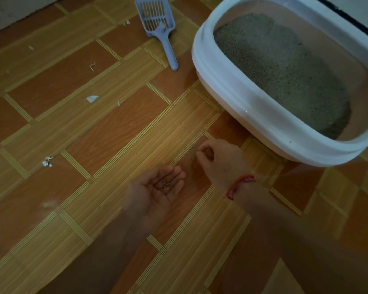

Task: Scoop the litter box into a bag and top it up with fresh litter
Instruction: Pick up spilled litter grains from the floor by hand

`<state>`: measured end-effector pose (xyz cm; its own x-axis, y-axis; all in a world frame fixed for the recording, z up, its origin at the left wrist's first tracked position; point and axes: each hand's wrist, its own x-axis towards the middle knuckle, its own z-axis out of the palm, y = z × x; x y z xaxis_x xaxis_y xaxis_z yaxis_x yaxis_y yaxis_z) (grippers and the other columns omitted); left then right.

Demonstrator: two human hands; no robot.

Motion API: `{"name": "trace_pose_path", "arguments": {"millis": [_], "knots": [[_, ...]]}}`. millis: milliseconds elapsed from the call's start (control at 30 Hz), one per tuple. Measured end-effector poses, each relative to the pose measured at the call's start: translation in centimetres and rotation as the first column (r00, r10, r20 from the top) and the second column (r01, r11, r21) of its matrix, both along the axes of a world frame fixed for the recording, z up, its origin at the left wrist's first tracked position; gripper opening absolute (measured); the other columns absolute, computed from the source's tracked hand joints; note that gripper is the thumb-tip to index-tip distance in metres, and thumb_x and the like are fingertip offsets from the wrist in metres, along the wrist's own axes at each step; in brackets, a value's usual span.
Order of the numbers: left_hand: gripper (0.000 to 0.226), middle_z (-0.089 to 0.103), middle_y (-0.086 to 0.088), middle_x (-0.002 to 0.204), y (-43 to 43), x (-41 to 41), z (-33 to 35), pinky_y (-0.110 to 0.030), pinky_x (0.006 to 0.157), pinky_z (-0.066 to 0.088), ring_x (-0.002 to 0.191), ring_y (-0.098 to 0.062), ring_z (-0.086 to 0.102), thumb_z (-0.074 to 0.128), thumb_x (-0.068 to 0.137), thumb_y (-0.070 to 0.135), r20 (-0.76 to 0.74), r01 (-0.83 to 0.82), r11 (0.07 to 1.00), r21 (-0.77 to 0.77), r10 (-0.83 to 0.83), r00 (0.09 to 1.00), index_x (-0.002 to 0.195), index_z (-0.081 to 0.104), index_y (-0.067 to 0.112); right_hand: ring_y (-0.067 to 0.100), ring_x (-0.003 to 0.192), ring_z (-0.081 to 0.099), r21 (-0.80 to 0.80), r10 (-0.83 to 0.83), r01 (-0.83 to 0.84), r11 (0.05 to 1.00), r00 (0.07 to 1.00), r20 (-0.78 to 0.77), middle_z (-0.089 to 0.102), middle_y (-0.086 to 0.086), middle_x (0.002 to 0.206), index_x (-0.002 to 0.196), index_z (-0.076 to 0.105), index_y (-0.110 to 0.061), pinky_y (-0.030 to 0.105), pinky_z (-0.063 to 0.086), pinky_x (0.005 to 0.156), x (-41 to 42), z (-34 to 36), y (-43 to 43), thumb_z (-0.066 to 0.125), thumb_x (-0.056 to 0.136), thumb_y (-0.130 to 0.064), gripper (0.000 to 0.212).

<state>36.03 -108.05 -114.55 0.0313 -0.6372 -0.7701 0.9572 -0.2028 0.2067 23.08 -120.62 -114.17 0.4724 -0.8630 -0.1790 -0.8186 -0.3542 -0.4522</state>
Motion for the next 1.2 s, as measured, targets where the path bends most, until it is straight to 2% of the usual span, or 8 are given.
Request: {"name": "trace_pose_path", "arguments": {"millis": [67, 200, 400, 633, 867, 1000, 1100, 1200], "knots": [[0.034, 0.073, -0.02, 0.096, -0.3, -0.2, 0.0, -0.036, 0.083, 0.059, 0.093, -0.03, 0.072, 0.044, 0.097, 0.015, 0.031, -0.02, 1.0, 0.02, 0.019, 0.999, 0.088, 0.07, -0.004, 0.007, 0.082, 0.056, 0.0, -0.026, 0.026, 1.0, 0.999, -0.034, 0.06, -0.014, 0.086, 0.085, 0.061, -0.033, 0.029, 0.051, 0.073, 0.1, -0.5, -0.6, 0.055, 0.091, -0.031, 0.009], [0.03, 0.072, -0.02, 0.096, -0.5, -0.2, 0.0, -0.037, 0.082, 0.06, 0.092, -0.031, 0.073, 0.045, 0.097, 0.015, 0.034, -0.038, 0.999, 0.007, 0.038, 0.999, 0.092, 0.067, -0.005, 0.005, 0.078, 0.052, 0.018, -0.017, 0.018, 1.0, 0.998, -0.066, 0.053, -0.017, 0.08, 0.085, 0.06, -0.033, 0.021, 0.039, 0.065, 0.4, -0.8, -1.0, 0.053, 0.093, -0.029, 0.011], [0.031, 0.073, -0.018, 0.094, -0.5, -0.1, 0.3, -0.036, 0.08, 0.06, 0.091, -0.029, 0.073, 0.044, 0.097, 0.016, 0.04, -0.021, 0.999, 0.025, 0.02, 0.999, 0.09, 0.067, -0.004, 0.011, 0.08, 0.056, 0.019, -0.002, 0.003, 1.0, 0.998, -0.067, 0.059, -0.011, 0.082, 0.086, 0.063, -0.028, 0.031, 0.051, 0.07, 1.0, -1.2, -1.1, 0.054, 0.092, -0.031, 0.011], [0.036, 0.073, -0.019, 0.09, -0.7, 0.0, 0.2, -0.039, 0.084, 0.053, 0.088, -0.03, 0.073, 0.043, 0.098, 0.015, 0.051, -0.038, 0.998, 0.053, 0.035, 0.998, 0.083, 0.069, -0.004, 0.014, 0.078, 0.057, -0.003, 0.041, -0.042, 0.999, 0.993, -0.109, 0.06, -0.008, 0.083, 0.085, 0.061, -0.026, 0.038, 0.053, 0.07, 1.3, -1.4, -1.1, 0.048, 0.094, -0.03, 0.016], [0.034, 0.073, -0.019, 0.093, -0.7, -0.1, 0.1, -0.039, 0.085, 0.053, 0.092, -0.031, 0.073, 0.042, 0.099, 0.015, 0.038, -0.03, 0.998, 0.054, 0.028, 0.999, 0.089, 0.068, -0.004, 0.015, 0.079, 0.057, 0.003, 0.063, -0.063, 0.998, 0.99, -0.124, 0.059, -0.006, 0.087, 0.089, 0.059, -0.024, 0.039, 0.053, 0.071, 1.2, -1.4, -1.1, 0.045, 0.096, -0.031, 0.017], [0.032, 0.073, -0.019, 0.095, -0.6, 0.0, 0.1, -0.038, 0.086, 0.053, 0.092, -0.031, 0.073, 0.044, 0.098, 0.016, 0.036, -0.027, 0.999, 0.046, 0.025, 0.999, 0.089, 0.068, -0.004, 0.013, 0.076, 0.058, 0.017, 0.032, -0.032, 0.999, 0.999, -0.037, 0.061, -0.008, 0.081, 0.086, 0.06, -0.026, 0.035, 0.052, 0.069, 1.0, -0.3, -0.3, 0.05, 0.094, -0.032, 0.014], [0.032, 0.072, -0.019, 0.095, -0.6, 0.0, 0.1, -0.038, 0.087, 0.055, 0.091, -0.029, 0.073, 0.044, 0.098, 0.016, 0.038, -0.02, 0.999, 0.03, 0.019, 0.999, 0.09, 0.068, -0.004, 0.007, 0.072, 0.054, 0.008, 0.068, -0.069, 0.998, 0.995, 0.07, 0.058, -0.011, 0.077, 0.084, 0.061, -0.026, 0.026, 0.047, 0.064, 1.0, 1.0, 1.8, 0.055, 0.092, -0.031, 0.011], [0.032, 0.071, -0.019, 0.091, -0.6, -0.1, -0.1, -0.035, 0.083, 0.058, 0.087, -0.027, 0.072, 0.044, 0.098, 0.015, 0.066, -0.014, 1.0, 0.012, 0.013, 0.998, 0.088, 0.068, -0.005, 0.006, 0.068, 0.052, 0.019, 0.106, -0.111, 0.994, 0.979, 0.174, 0.055, -0.012, 0.073, 0.082, 0.061, -0.025, 0.025, 0.045, 0.06, 1.1, 1.7, 4.1, 0.058, 0.091, -0.029, 0.009]]}}
